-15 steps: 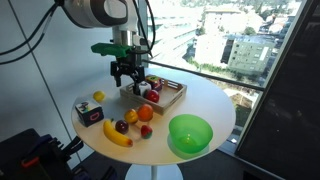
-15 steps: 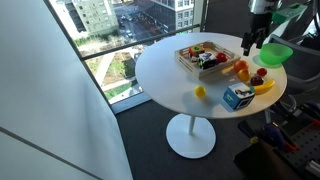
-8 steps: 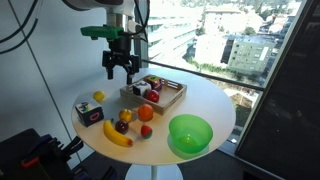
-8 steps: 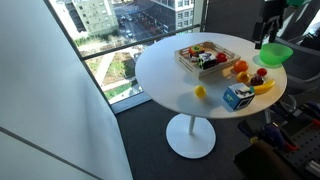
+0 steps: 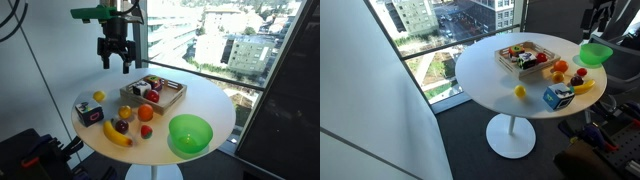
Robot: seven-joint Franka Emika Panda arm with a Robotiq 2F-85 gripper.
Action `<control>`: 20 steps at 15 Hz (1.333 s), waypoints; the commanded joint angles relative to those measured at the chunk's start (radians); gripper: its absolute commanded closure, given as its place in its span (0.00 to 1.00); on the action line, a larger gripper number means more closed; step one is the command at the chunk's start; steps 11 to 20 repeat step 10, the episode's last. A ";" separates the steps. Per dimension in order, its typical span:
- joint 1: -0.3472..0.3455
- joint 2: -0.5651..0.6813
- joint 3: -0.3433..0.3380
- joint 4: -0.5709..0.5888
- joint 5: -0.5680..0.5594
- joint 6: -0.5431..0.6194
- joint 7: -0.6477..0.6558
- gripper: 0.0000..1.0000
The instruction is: Move the toy peach from the bowl to the table
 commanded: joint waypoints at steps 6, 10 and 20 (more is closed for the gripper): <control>-0.003 -0.127 -0.005 -0.048 0.026 0.043 0.035 0.00; 0.000 -0.108 -0.002 -0.031 0.010 0.048 0.028 0.00; 0.000 -0.108 -0.002 -0.031 0.010 0.048 0.028 0.00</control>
